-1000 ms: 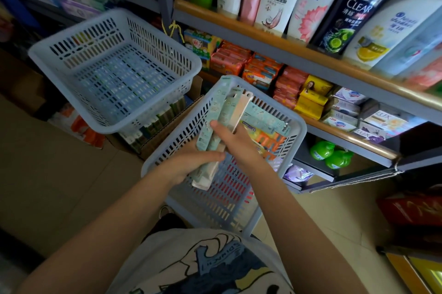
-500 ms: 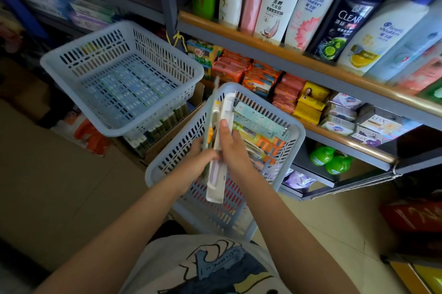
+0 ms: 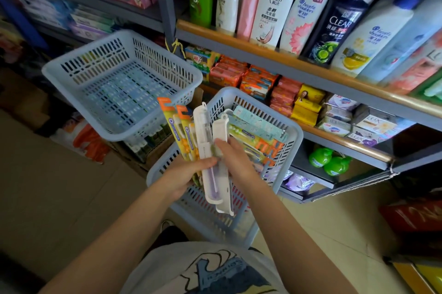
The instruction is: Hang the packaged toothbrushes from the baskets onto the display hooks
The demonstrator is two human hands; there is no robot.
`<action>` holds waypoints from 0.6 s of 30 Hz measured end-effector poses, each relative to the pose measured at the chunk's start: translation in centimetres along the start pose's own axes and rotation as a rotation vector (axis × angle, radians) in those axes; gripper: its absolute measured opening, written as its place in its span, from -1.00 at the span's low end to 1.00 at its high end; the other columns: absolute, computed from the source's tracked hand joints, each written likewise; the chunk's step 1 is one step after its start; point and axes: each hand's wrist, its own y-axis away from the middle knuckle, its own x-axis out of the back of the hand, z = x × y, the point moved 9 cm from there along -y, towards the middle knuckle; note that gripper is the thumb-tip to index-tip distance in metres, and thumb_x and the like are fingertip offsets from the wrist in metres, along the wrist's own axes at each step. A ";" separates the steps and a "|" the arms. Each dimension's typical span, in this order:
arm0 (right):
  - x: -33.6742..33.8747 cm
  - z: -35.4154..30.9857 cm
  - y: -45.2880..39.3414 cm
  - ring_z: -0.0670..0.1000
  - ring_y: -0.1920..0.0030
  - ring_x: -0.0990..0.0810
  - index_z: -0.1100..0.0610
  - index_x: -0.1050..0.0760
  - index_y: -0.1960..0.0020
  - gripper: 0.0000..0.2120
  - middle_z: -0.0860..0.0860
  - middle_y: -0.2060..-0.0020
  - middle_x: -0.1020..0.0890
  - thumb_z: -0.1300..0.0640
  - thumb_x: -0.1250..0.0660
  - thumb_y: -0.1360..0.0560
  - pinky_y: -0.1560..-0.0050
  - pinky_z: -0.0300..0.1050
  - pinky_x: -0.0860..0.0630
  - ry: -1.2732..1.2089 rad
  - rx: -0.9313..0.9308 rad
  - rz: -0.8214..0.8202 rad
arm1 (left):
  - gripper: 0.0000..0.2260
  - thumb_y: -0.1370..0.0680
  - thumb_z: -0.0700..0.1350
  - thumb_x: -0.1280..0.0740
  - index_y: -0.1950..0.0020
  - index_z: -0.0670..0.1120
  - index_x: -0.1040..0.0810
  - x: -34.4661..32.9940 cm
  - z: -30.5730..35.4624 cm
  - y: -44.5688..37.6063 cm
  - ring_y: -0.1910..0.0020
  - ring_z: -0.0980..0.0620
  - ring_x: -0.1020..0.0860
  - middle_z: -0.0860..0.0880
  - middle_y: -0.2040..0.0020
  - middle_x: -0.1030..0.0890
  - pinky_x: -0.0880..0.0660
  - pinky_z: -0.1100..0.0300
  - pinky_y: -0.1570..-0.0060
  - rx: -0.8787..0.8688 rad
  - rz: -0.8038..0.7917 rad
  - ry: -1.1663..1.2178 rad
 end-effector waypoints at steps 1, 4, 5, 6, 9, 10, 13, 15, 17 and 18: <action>0.1 0.6 0.0 0.15 -0.16 -0.64 0.09 -0.51 -0.25 -0.67 0.15 -0.15 -0.65 -0.04 -0.26 -0.56 -0.30 0.25 -0.52 -0.067 -0.063 -0.006 | -0.53 -0.35 -0.15 -0.55 -0.26 -0.06 -0.63 0.6 -0.3 -0.1 -0.17 -0.10 -0.65 -0.05 -0.15 -0.71 -0.49 -0.14 -0.32 0.009 0.016 0.009; 0.1 1.7 0.1 0.14 0.01 -0.62 0.10 -0.52 -0.07 -0.81 0.15 0.05 -0.64 0.10 -0.14 -0.64 -0.26 0.20 -0.50 -0.183 -0.180 -0.034 | -0.62 -0.46 -0.29 -0.48 -0.26 -0.08 -0.62 1.9 -1.1 0.2 -0.18 -0.10 -0.65 -0.07 -0.17 -0.70 -0.52 -0.06 -0.25 0.034 0.018 0.025; 0.1 2.0 0.0 0.13 0.04 -0.62 0.10 -0.52 -0.04 -0.81 0.15 0.07 -0.63 0.10 -0.14 -0.65 -0.24 0.19 -0.52 -0.144 -0.184 -0.017 | -0.63 -0.47 -0.31 -0.46 -0.26 -0.09 -0.62 2.1 -1.4 0.4 -0.17 -0.09 -0.65 -0.07 -0.17 -0.70 -0.53 -0.04 -0.23 0.041 0.014 0.020; 0.1 2.0 0.0 0.15 0.00 -0.62 0.10 -0.52 -0.05 -0.81 0.16 0.04 -0.63 0.08 -0.15 -0.64 -0.24 0.20 -0.52 -0.089 -0.174 -0.003 | -0.63 -0.48 -0.33 -0.46 -0.26 -0.09 -0.62 2.2 -1.7 0.5 -0.16 -0.08 -0.66 -0.07 -0.16 -0.70 -0.54 -0.03 -0.21 0.048 0.017 0.018; -0.4 1.8 -0.5 0.20 -0.19 -0.59 0.11 -0.46 -0.26 -0.62 0.15 -0.17 -0.61 -0.08 -0.17 -0.56 -0.28 0.26 -0.51 0.083 -0.080 0.025 | -0.63 -0.47 -0.32 -0.47 -0.24 -0.06 -0.63 3.0 -2.6 0.9 -0.12 -0.05 -0.67 -0.04 -0.14 -0.71 -0.57 0.03 -0.11 0.069 0.030 0.049; -0.5 1.8 -0.6 0.17 -0.20 -0.58 0.09 -0.42 -0.33 -0.59 0.12 -0.21 -0.59 -0.11 -0.17 -0.58 -0.28 0.23 -0.51 0.118 -0.044 0.021 | -0.63 -0.46 -0.30 -0.48 -0.23 -0.05 -0.64 3.4 -3.0 1.0 -0.13 -0.05 -0.67 -0.03 -0.13 -0.71 -0.56 0.02 -0.13 0.078 0.041 0.060; -0.7 1.4 -1.0 0.11 -0.28 -0.51 0.02 -0.30 -0.50 -0.57 0.05 -0.38 -0.49 -0.11 -0.12 -0.69 -0.27 0.07 -0.46 0.235 0.044 0.041 | -0.56 -0.35 -0.22 -0.56 -0.21 -0.06 -0.65 4.7 -4.0 1.5 -0.17 -0.13 -0.65 -0.07 -0.13 -0.71 -0.49 -0.12 -0.29 0.104 0.068 0.105; -1.7 2.0 -1.3 0.11 -0.33 -0.47 -0.01 -0.28 -0.54 -0.52 0.05 -0.43 -0.44 -0.17 -0.04 -0.70 -0.30 0.02 -0.40 0.254 -0.017 0.028 | -0.59 -0.38 -0.24 -0.57 -0.21 -0.07 -0.64 5.2 -4.7 1.8 -0.15 -0.15 -0.66 -0.12 -0.13 -0.71 -0.50 -0.15 -0.30 0.123 0.080 0.166; -3.1 3.8 -1.3 0.15 -0.26 -0.54 0.01 -0.43 -0.42 -0.54 0.09 -0.30 -0.54 -0.20 -0.01 -0.69 -0.25 0.06 -0.47 0.109 -0.183 0.000 | -0.71 -0.48 -0.27 -0.48 -0.17 -0.06 -0.64 5.4 -4.8 2.0 -0.09 -0.11 -0.68 -0.13 -0.13 -0.71 -0.55 -0.09 -0.20 0.129 0.092 0.229; -3.8 4.5 -1.2 0.15 -0.11 -0.60 0.06 -0.51 -0.23 -0.59 0.10 -0.11 -0.61 -0.15 -0.02 -0.69 -0.10 0.02 -0.53 0.031 -0.239 -0.021 | -0.74 -0.50 -0.26 -0.45 -0.16 -0.04 -0.64 5.6 -4.8 2.1 -0.05 -0.08 -0.70 -0.12 -0.12 -0.71 -0.57 -0.04 -0.14 0.128 0.097 0.256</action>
